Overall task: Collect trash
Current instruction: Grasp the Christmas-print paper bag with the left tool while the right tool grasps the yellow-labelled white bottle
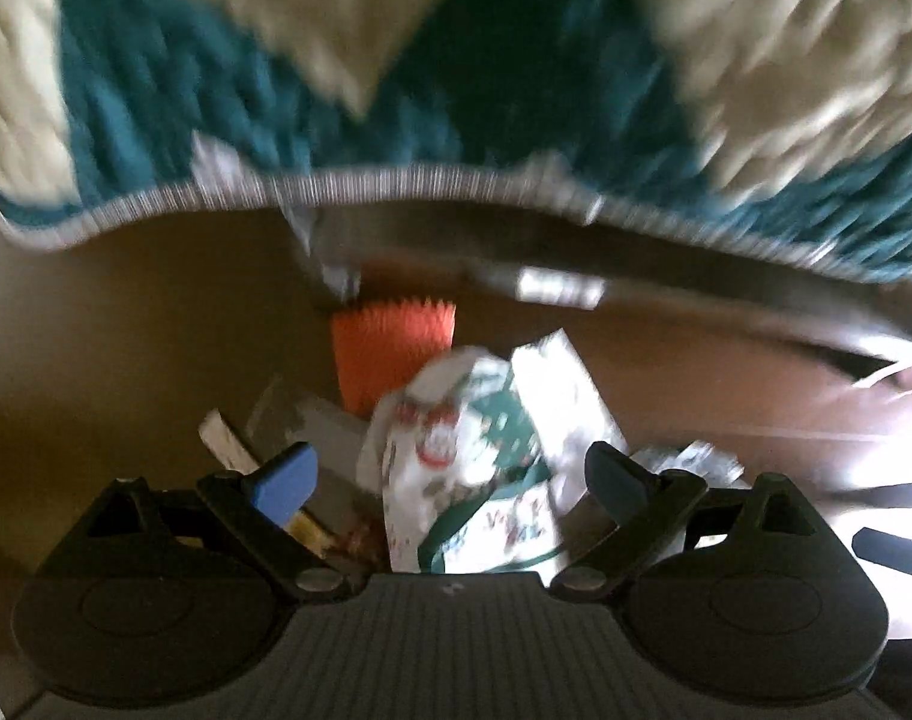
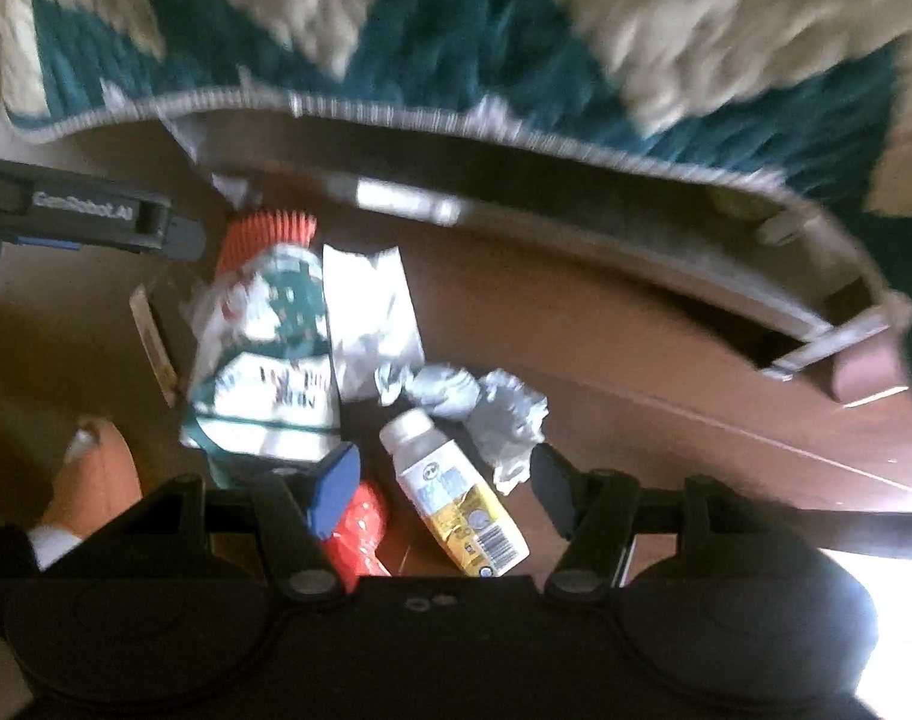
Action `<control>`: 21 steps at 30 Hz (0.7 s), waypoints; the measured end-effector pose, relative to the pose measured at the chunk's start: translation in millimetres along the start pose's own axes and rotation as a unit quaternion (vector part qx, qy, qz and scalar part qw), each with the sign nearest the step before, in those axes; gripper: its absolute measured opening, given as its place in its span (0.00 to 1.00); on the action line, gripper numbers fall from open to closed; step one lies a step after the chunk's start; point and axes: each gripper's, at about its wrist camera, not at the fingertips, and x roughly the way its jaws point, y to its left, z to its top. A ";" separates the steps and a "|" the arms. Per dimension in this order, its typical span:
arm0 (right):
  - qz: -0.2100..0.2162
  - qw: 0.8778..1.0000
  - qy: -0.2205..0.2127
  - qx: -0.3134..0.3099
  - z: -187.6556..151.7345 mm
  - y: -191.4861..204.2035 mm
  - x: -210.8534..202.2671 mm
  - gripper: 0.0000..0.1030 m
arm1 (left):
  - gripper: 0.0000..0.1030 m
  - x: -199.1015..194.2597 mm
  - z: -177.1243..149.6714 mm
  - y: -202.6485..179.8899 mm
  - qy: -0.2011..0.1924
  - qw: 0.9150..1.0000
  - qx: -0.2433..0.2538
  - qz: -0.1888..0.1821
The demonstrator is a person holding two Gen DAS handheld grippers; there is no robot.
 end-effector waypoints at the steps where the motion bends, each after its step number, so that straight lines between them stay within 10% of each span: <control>1: 0.003 1.000 0.009 -0.006 0.3 1.0 10.8 0.61 | 0.94 12.2 -3.3 0.8 0.011 1.000 0.000 0.003; 21: -0.003 0.993 0.081 -0.080 -14.2 5.5 125.8 0.58 | 0.93 132.7 -32.5 5.3 0.127 0.992 -0.021 0.000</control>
